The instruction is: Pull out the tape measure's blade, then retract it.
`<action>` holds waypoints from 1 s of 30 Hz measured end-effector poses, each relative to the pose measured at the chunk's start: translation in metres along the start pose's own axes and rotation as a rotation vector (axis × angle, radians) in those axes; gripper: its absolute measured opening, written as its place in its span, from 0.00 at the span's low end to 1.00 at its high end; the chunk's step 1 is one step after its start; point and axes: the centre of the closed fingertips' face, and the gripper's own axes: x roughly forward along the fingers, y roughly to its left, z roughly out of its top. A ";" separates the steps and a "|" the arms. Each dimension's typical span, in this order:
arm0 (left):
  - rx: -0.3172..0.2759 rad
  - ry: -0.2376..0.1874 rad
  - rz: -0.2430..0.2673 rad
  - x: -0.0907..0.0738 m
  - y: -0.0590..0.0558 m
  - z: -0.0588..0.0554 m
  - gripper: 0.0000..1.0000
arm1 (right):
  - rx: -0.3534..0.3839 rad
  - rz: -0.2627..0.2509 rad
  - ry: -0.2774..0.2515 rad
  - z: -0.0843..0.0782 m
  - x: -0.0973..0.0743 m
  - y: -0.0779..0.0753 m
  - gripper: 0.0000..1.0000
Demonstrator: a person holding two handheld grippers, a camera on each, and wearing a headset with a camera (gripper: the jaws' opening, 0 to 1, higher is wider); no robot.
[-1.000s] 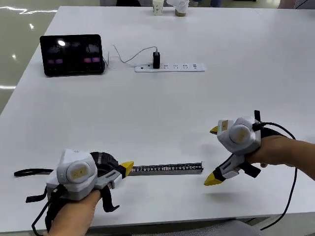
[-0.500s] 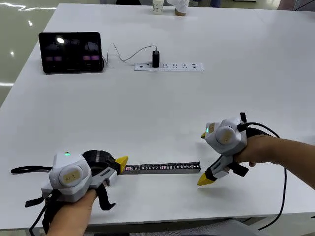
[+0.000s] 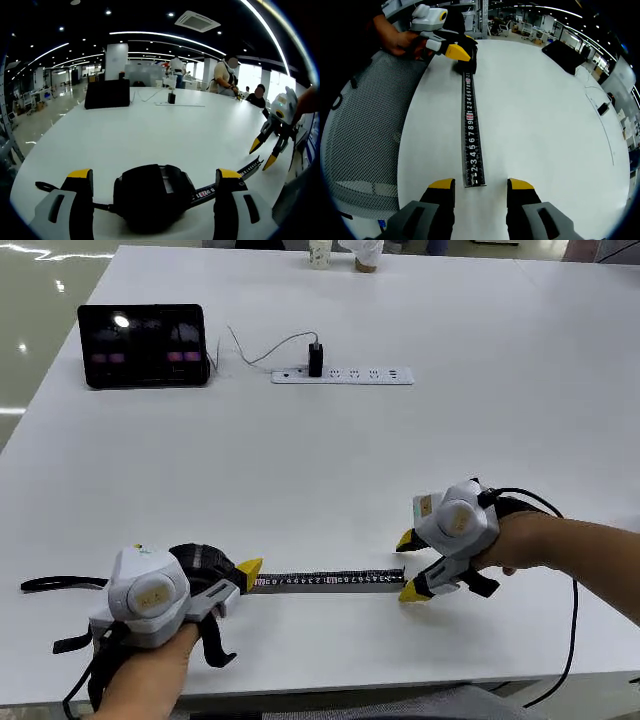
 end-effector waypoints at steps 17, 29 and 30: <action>-0.003 0.003 0.014 -0.001 0.003 0.000 0.99 | -0.025 0.025 0.034 -0.001 0.003 0.006 0.13; -0.021 0.009 0.031 0.001 0.010 -0.004 0.98 | -0.025 0.014 0.078 -0.001 0.004 0.006 0.12; -0.017 0.008 0.029 0.001 0.009 -0.004 0.97 | -0.027 0.016 0.080 -0.001 0.005 0.006 0.12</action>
